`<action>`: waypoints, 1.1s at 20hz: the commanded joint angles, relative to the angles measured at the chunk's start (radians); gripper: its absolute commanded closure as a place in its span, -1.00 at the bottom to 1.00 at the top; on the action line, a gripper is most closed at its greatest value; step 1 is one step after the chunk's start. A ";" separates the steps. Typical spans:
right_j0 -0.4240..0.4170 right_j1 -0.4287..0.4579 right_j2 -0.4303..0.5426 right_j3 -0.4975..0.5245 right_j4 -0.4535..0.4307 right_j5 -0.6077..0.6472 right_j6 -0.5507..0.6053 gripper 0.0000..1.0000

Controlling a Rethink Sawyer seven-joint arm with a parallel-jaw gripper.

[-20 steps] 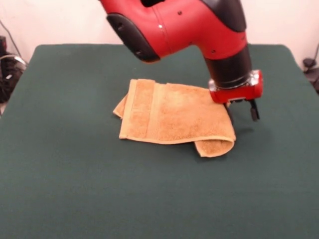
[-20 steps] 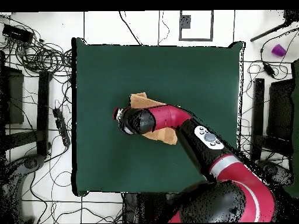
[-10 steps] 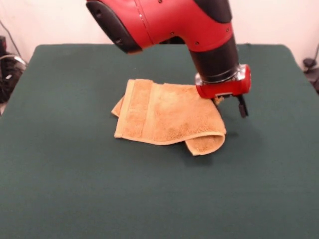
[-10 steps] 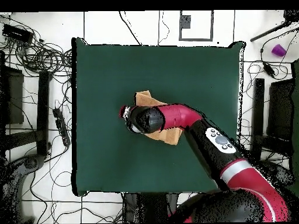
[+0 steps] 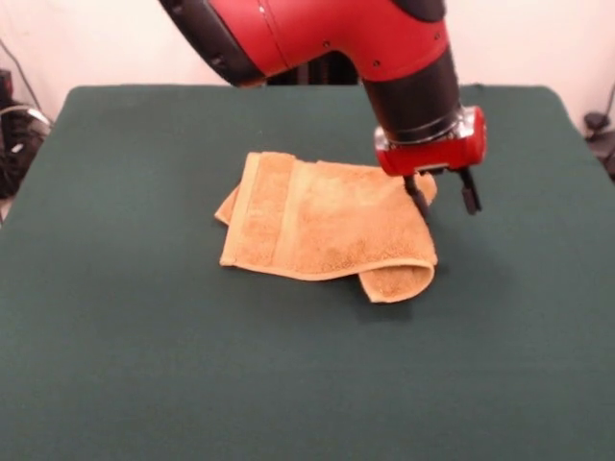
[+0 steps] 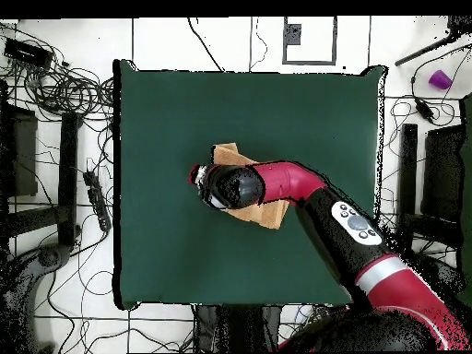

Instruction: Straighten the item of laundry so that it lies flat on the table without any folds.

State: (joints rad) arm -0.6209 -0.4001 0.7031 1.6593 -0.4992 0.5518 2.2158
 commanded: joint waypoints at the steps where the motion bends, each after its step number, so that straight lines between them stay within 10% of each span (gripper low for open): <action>1: -0.041 -0.024 0.085 0.060 0.029 0.177 -0.239 -1.00; 22: 0.039 0.144 0.017 -0.042 -0.150 0.026 -0.178 -1.00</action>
State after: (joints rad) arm -0.6493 -0.3748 0.7378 1.6659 -0.5731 0.6074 2.2156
